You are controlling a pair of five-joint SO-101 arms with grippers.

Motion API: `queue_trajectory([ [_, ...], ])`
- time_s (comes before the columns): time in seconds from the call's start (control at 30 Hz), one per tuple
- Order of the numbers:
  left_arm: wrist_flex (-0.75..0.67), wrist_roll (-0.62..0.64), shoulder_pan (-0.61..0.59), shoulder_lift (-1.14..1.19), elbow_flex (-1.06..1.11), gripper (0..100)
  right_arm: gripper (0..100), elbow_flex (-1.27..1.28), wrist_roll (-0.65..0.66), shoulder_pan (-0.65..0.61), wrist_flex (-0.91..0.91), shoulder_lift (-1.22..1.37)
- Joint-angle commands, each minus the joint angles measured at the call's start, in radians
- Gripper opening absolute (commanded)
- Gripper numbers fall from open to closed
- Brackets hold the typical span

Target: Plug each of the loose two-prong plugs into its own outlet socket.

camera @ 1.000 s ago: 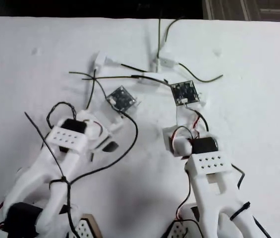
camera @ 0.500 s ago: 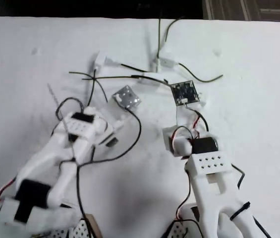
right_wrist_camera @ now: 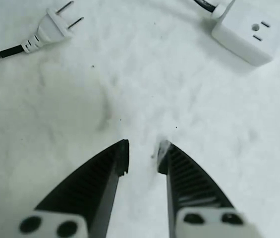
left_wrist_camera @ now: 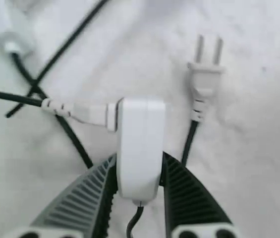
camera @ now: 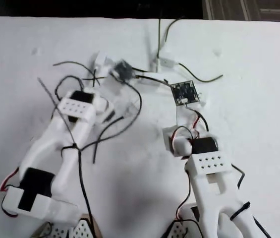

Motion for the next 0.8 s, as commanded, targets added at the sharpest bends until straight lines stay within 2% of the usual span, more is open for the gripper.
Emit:
queue_trajectory([
  [0.0,0.006,0.089,-0.048,-0.05,-0.149,2,9.5,-0.015,0.011,0.012,-0.013,0.002],
  [0.23,0.014,0.095,-0.053,0.217,-0.399,4,9.8,-0.02,0.003,0.031,-0.015,0.002],
  [0.37,0.124,0.112,-0.061,0.375,-0.578,21,9.8,-0.068,0.003,0.163,-0.025,0.001],
  [0.43,0.206,0.201,-0.071,0.415,-0.68,27,9.8,-0.089,0.003,0.24,-0.045,0.001],
  [0.5,0.276,0.242,-0.085,0.437,-0.776,27,9.8,-0.103,0.003,0.303,-0.073,0.001],
  [0.6,0.361,0.239,-0.091,0.453,-0.896,28,9.8,-0.104,0.003,0.375,-0.117,0.001],
  [0.77,0.473,0.241,-0.093,0.447,-0.999,27,9.8,-0.103,0.002,0.383,-0.136,0.001],
])
